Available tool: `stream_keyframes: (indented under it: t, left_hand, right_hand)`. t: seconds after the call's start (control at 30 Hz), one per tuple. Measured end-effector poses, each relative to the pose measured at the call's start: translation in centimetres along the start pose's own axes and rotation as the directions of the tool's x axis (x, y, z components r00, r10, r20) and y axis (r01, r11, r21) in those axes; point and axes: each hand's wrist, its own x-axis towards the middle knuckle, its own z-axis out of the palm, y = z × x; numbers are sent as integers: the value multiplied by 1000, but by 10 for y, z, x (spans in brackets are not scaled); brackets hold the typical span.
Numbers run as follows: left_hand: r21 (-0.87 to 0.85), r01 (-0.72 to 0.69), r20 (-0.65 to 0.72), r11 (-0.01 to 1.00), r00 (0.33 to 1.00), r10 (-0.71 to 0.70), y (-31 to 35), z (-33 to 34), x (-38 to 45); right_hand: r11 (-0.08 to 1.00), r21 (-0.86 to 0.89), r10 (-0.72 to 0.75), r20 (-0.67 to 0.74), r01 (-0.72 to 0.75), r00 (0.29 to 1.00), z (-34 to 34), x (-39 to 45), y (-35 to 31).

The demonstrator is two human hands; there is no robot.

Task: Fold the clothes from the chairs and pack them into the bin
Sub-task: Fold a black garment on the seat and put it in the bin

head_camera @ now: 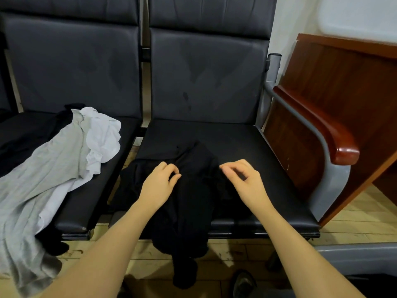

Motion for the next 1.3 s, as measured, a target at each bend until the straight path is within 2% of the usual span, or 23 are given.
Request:
stream_keyframes:
  t: [0.1,0.2,0.27,0.37,0.43,0.5,0.6,0.67,0.8,0.9,0.97,1.03,1.07,1.13,1.2,1.3]
  left_hand:
    - [70,-64,-80,995,994,69,-7,7,-4]
    - [199,-183,-137,963,968,212,1,2,-7]
    - [206,-312,-79,928,939,333,11,0,-10]
    - [152,-442,122,884,896,427,32,4,-17]
    - [123,-457,258,881,872,416,41,13,-23]
    - [110,-445,329,889,860,390,44,21,-25]
    - [100,-392,290,915,891,350,49,26,-24]
    - [95,-362,260,927,908,328,55,31,-25]
    - [16,-414,203,910,893,402,59,40,-31]
    - [-3,-512,169,859,847,505,57,46,-29]
    - [-20,-530,120,848,841,528,60,48,-26]
    - [-66,-498,87,865,860,502,65,47,-21]
    - [-130,-433,92,892,891,445,68,44,-20]
    - [-322,-211,152,923,951,270,73,37,-15]
    - [-440,-42,197,897,970,142,79,29,-9]
    - [-502,48,167,864,985,42,87,23,0]
  right_hand:
    - [966,-251,-7,227,65,974,-2,-11,1]
    - [850,-492,14,374,186,927,-2,-16,8]
    - [794,-564,-13,356,226,934,-1,-17,13]
    - [822,-535,-111,181,193,977,1,-16,19]
    - [876,-467,-109,61,125,992,-1,-13,22]
    - [923,-378,-95,-37,74,995,-6,-11,25]
    - [853,-519,-143,-123,59,982,-14,-12,27]
    - [813,-579,-169,-124,67,978,-18,-13,28]
    - [752,-616,-286,13,233,958,-28,-14,29]
    - [739,-617,-255,115,270,960,-32,-18,29]
    - [710,-648,-203,185,274,962,-32,-20,33]
    - [716,-651,-142,218,252,966,-32,-22,38]
    - [744,-630,-125,195,222,973,-32,-22,39]
    - [812,-559,-135,95,165,986,-31,-22,37]
    - [874,-464,-151,19,143,988,-31,-22,29]
    - [893,-412,-175,53,181,983,-31,-22,14]
